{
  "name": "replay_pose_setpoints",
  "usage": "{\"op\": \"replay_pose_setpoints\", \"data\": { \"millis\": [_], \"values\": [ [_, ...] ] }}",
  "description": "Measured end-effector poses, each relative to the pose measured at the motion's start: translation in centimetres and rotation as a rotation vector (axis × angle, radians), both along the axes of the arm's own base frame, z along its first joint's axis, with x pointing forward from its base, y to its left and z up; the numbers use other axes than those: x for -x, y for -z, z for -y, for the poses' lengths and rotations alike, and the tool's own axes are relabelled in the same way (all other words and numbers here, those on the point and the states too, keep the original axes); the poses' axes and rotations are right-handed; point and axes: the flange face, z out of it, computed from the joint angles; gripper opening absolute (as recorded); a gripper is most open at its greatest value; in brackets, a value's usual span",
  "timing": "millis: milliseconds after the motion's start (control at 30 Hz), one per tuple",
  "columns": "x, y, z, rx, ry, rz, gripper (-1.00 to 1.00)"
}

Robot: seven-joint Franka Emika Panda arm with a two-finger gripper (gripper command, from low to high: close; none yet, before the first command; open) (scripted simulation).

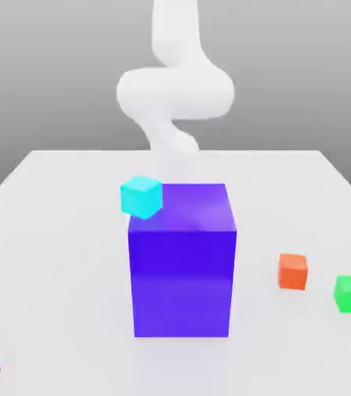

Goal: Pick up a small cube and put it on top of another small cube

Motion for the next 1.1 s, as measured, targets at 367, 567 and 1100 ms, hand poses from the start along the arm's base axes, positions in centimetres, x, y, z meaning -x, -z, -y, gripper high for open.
{"op": "replay_pose_setpoints", "data": {
  "millis": [367, 567, 1100],
  "values": [
    [-10.2, 15.7, 10.5, -0.174, 0.260, -0.265, 0.00],
    [-11.9, 25.7, 16.9, -0.247, 0.433, -0.399, 0.00],
    [-6.5, 52.6, 29.1, -0.325, 0.842, -0.685, 0.00]
  ]
}}
